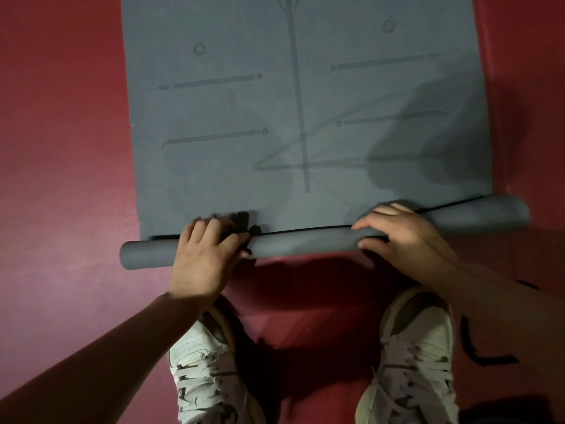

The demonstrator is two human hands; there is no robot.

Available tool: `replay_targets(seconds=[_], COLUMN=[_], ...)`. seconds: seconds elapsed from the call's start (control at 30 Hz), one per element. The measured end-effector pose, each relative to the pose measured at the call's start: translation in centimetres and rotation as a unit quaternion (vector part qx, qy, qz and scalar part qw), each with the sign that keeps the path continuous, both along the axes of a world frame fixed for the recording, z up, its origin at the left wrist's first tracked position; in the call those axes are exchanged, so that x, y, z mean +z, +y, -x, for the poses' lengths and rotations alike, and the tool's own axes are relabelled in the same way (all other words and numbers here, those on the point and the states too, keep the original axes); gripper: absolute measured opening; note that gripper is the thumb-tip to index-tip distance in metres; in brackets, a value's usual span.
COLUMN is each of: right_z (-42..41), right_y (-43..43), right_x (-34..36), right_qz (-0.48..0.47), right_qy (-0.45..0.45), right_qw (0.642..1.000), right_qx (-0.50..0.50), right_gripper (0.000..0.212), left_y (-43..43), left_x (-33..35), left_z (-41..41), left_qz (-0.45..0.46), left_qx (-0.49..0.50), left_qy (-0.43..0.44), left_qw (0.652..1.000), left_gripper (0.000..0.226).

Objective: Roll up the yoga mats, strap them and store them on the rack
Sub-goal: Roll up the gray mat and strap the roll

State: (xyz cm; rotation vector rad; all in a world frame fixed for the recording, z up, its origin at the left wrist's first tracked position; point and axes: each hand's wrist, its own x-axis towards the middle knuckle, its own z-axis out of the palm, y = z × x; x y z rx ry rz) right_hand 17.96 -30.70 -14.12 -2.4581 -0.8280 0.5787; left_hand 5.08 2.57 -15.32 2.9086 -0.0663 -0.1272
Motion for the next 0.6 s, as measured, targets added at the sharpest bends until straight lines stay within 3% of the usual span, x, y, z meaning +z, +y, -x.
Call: replay_targets(seconds=[0.13, 0.23, 0.33, 0.5, 0.6], right_z=[-1.8, -2.6, -2.7, -2.5, -2.1], right_y=[0.4, 0.7, 0.9, 1.0, 0.6], right_x=[-0.1, -0.4, -0.7, -0.7, -0.3], right_qz=[-0.007, -0.007, -0.020, -0.013, -0.006], right_qy=[0.136, 0.182, 0.196, 0.169, 0.115], right_qw=[0.990, 0.981, 0.977, 0.984, 0.993], right_qx=[-0.036, -0.058, -0.076, -0.056, -0.020], right_gripper=[0.031, 0.023, 0.021, 0.024, 0.040], left_y=[-1.0, -1.4, -1.6, -0.9, -0.7], left_x=[-0.2, 0.0, 0.4, -0.4, -0.5], left_z=[0.6, 0.7, 0.8, 1.6, 1.4], left_qz=[0.012, 0.056, 0.060, 0.007, 0.004], left_qx=[0.028, 0.064, 0.048, -0.025, -0.018], left_qy=[-0.007, -0.022, -0.048, -0.037, -0.041], left_qw=[1.000, 0.996, 0.996, 0.999, 0.999], left_gripper=[0.042, 0.038, 0.033, 0.047, 0.039])
